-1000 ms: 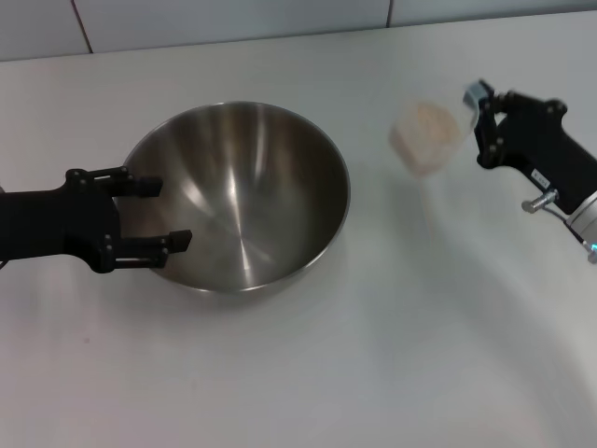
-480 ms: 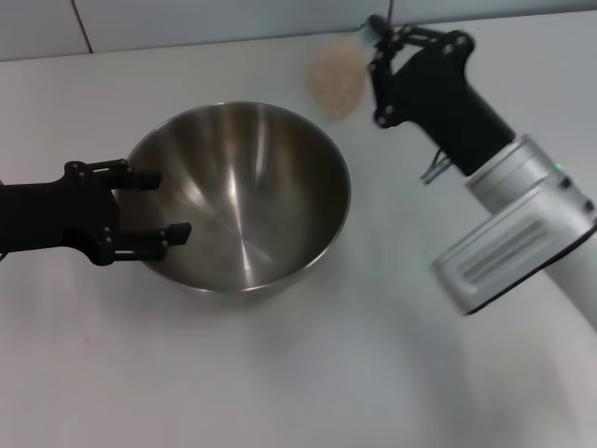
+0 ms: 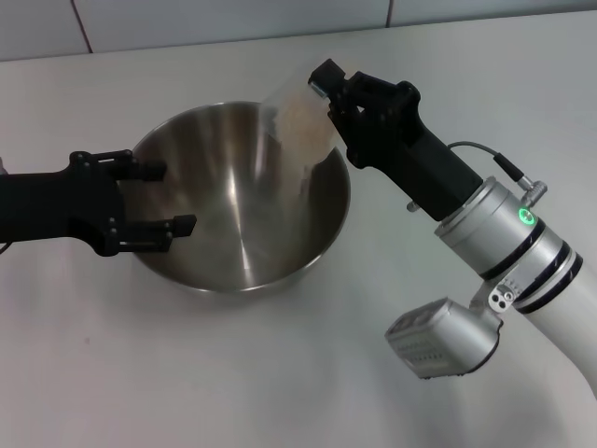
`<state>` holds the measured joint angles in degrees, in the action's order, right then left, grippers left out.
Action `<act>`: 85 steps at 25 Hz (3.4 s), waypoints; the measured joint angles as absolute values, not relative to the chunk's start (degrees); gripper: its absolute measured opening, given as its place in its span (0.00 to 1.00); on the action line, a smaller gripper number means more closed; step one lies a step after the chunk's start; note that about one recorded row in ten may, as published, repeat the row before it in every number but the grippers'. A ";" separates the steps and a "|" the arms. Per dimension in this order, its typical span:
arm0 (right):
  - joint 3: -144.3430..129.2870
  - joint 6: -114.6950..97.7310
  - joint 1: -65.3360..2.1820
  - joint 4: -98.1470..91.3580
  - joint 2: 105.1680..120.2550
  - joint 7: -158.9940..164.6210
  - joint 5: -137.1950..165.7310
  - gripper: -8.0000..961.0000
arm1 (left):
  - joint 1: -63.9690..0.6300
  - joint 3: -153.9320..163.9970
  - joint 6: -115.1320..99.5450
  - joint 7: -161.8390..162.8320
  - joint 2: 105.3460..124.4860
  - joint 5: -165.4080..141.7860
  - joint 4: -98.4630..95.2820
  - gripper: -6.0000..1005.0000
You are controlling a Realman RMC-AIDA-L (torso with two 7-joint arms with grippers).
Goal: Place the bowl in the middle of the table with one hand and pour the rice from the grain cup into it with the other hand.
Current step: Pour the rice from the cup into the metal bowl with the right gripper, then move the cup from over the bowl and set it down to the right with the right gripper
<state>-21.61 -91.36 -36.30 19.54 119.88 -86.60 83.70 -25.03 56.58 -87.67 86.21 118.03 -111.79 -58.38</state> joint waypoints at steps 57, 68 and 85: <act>14.67 -84.22 -28.22 22.01 119.53 -21.91 98.38 0.14 | -26.61 56.62 -87.38 87.72 118.12 -114.62 -58.88 0.82; 14.64 -61.24 -33.47 12.31 119.36 -1.70 98.83 0.16 | -26.86 56.60 -87.50 87.72 118.20 -114.62 -58.87 0.82; 12.90 -50.42 -35.57 12.20 119.68 -1.12 100.78 0.17 | -27.42 56.69 -87.40 87.71 118.22 -114.70 -58.34 0.82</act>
<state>12.90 -50.42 -35.57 12.20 119.68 -1.12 100.78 -27.42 56.69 -87.40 87.71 118.22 -114.70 -58.34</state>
